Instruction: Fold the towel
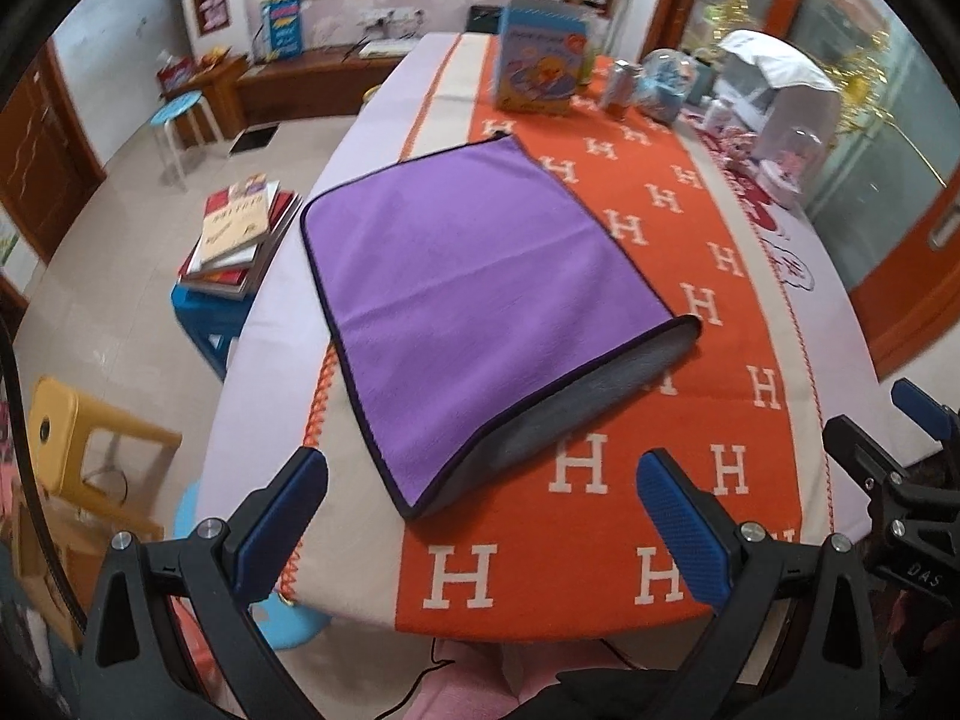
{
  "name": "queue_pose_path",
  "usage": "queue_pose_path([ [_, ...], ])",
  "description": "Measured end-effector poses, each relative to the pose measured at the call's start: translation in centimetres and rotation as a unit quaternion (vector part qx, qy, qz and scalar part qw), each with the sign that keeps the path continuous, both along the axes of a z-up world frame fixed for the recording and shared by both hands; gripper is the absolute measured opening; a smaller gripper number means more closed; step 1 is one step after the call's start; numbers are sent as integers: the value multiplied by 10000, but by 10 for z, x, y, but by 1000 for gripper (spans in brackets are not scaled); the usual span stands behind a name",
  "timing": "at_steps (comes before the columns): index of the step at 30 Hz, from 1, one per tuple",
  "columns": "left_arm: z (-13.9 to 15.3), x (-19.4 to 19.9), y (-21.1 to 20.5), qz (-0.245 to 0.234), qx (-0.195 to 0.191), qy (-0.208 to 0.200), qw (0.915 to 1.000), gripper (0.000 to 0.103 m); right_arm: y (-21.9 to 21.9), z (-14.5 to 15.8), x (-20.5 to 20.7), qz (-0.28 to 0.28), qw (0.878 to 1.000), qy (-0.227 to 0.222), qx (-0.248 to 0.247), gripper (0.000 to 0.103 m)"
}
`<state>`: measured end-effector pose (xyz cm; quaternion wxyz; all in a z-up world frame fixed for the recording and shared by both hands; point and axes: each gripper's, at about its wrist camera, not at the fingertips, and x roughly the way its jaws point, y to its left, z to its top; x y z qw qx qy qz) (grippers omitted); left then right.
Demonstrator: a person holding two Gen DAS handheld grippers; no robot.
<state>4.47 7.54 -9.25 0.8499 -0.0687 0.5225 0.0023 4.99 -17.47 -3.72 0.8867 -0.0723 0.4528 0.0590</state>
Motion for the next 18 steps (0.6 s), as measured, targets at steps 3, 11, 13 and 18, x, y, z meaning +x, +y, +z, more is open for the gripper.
queue_pose_path([
  [3,-10,4,1,127,-44,77,9999,102,0,-9,15,359,9993,-35,-40,101],
  [11,-36,18,4,558,-60,212,9982,102,-9,-42,54,1229,9923,48,-168,100],
  [13,-42,22,5,644,-80,216,9977,102,-11,-52,62,1469,9889,41,-197,99],
  [18,-60,26,8,850,-146,205,9961,102,-18,-77,81,1871,9821,151,-183,96],
])
